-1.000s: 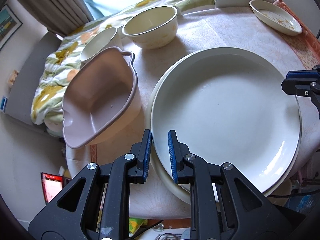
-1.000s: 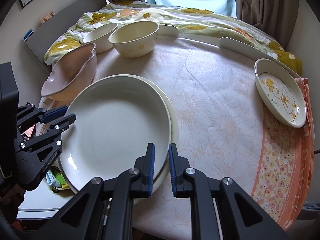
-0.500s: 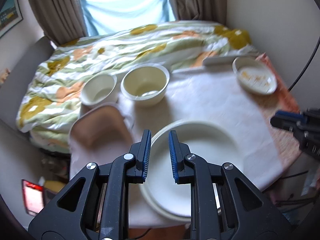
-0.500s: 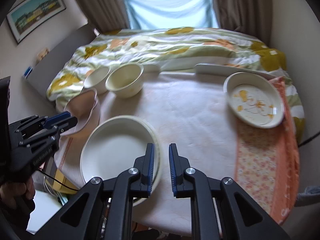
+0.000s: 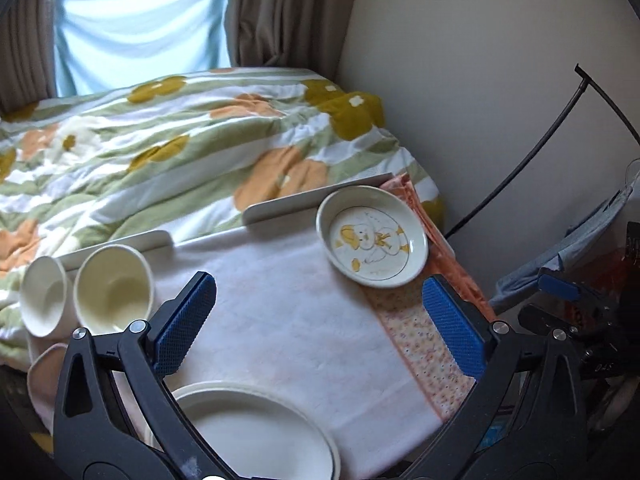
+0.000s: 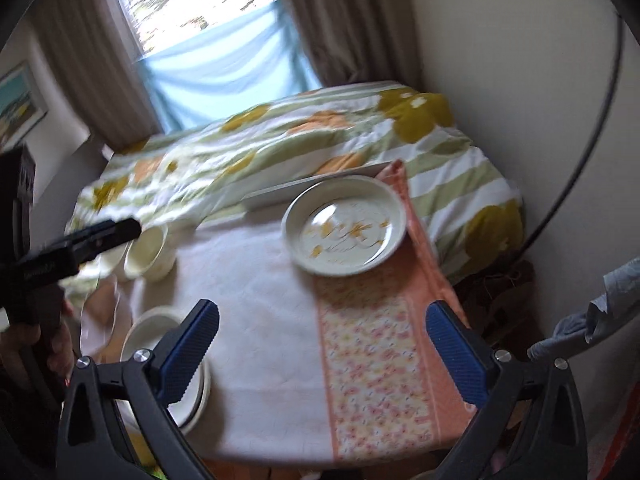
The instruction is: Organize plates and bowls
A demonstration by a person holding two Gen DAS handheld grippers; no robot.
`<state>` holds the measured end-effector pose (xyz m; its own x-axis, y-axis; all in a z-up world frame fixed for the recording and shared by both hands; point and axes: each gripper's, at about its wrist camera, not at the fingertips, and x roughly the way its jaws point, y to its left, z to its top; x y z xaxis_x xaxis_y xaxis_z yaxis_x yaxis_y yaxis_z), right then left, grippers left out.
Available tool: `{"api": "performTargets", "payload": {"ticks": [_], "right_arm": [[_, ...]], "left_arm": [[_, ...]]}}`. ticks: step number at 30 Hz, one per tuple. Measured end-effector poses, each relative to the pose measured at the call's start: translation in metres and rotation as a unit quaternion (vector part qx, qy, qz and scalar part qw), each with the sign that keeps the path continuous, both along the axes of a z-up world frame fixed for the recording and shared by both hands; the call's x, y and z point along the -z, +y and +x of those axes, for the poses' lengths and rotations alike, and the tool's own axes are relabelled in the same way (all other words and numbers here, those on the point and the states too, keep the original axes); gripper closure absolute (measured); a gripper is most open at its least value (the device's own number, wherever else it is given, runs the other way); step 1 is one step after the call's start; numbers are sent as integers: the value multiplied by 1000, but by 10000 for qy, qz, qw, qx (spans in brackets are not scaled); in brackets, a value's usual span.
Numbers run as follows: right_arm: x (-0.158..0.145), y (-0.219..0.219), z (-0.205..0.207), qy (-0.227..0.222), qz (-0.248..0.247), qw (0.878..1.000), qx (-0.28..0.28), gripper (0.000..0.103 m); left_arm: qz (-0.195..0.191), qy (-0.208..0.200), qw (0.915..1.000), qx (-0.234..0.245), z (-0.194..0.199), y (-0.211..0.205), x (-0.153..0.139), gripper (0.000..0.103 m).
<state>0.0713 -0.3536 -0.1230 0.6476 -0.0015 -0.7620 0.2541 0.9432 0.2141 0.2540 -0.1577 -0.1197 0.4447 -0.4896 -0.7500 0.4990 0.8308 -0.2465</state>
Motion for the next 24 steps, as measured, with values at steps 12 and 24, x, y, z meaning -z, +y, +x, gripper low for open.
{"api": "performTargets", "payload": {"ticks": [12, 24], "right_arm": [[102, -75, 79, 523, 1629, 9840, 498, 38], [140, -98, 114, 755, 1660, 9789, 917, 68]], "left_arm": [[609, 1253, 9870, 800, 115, -102, 117, 37], [763, 1716, 9774, 973, 157, -132, 166, 69]]}}
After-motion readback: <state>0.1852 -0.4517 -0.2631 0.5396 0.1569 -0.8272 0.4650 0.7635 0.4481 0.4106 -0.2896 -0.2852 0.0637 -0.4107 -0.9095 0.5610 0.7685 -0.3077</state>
